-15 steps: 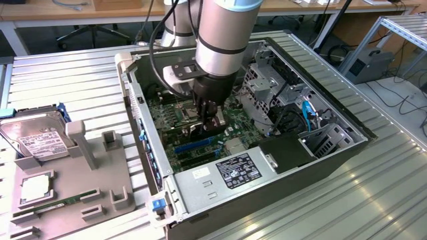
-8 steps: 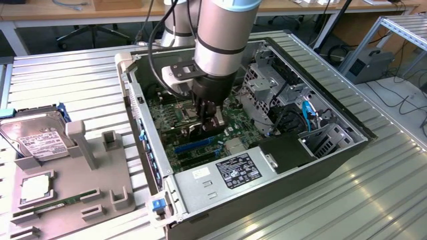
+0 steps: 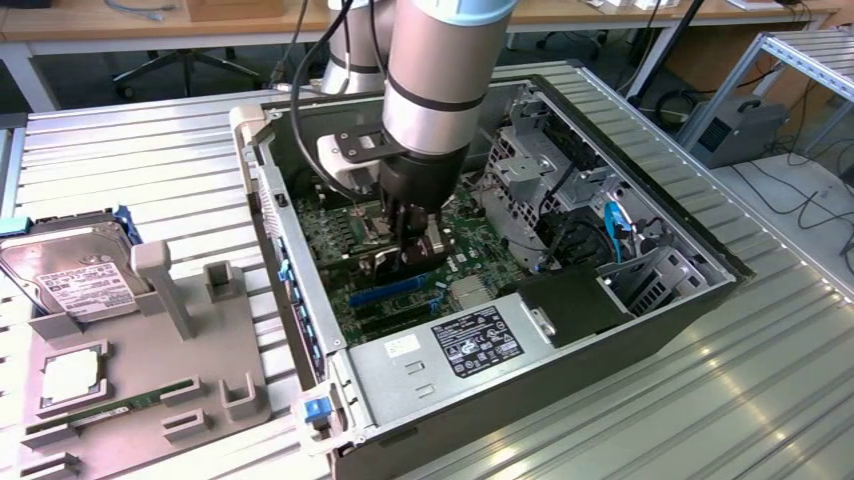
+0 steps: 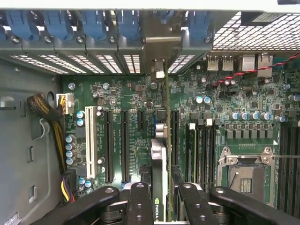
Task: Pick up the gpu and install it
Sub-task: 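Insert the gpu into the slot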
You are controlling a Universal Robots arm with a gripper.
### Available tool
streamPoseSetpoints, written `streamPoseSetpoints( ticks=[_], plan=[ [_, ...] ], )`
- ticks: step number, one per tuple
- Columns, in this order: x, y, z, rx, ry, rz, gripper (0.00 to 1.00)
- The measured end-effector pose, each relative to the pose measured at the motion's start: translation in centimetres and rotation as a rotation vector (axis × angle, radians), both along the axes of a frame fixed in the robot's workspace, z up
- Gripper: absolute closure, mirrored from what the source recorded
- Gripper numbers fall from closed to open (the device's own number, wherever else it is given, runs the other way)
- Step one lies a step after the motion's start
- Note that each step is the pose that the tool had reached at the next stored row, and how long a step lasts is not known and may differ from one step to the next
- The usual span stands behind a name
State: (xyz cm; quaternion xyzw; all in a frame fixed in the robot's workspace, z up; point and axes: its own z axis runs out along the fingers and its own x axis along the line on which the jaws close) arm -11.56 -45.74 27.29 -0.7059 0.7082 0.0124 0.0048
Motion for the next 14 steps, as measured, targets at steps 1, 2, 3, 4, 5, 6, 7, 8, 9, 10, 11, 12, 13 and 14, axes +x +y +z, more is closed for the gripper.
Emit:
streamPoseSetpoints(
  ticks=[1, 2, 3, 4, 5, 6, 7, 8, 9, 10, 11, 12, 13, 14],
  plan=[
    [-0.02, 0.0, -0.04, -0.0001, 0.0001, 0.0, 0.73],
    [-0.03, 0.0, -0.04, 0.0, 0.0001, 0.0, 0.73],
    [-0.11, 0.01, -0.05, 0.0002, -0.0002, 0.0, 0.73],
    [-0.19, 0.0, -0.05, 0.0002, -0.0007, 0.0, 0.73],
    [-0.2, 0.0, -0.05, 0.0001, -0.0006, 0.0, 0.73],
    [-0.2, 0.0, -0.05, 0.0001, -0.0007, 0.0, 0.73],
    [-0.2, 0.0, -0.05, 0.0001, -0.0006, 0.0, 0.73],
    [-0.2, 0.0, -0.01, 0.0001, -0.0001, 0.0, 0.73],
    [-0.19, 0.0, 0.1, 0.0, 0.0008, 0.0, 0.73],
    [-0.17, 0.0, 0.2, 0.0002, 0.0019, 0.0, 0.73],
    [-0.15, 0.0, 0.21, 0.0005, 0.0028, 0.0, 0.73],
    [-0.12, 0.0, 0.21, 0.0006, 0.0037, 0.0, 0.73],
    [-0.02, -0.01, 0.22, 0.0004, 0.0048, -0.002, 0.73],
    [0.09, -0.03, 0.22, 0.0003, 0.0053, -0.004, 0.73]
  ],
)
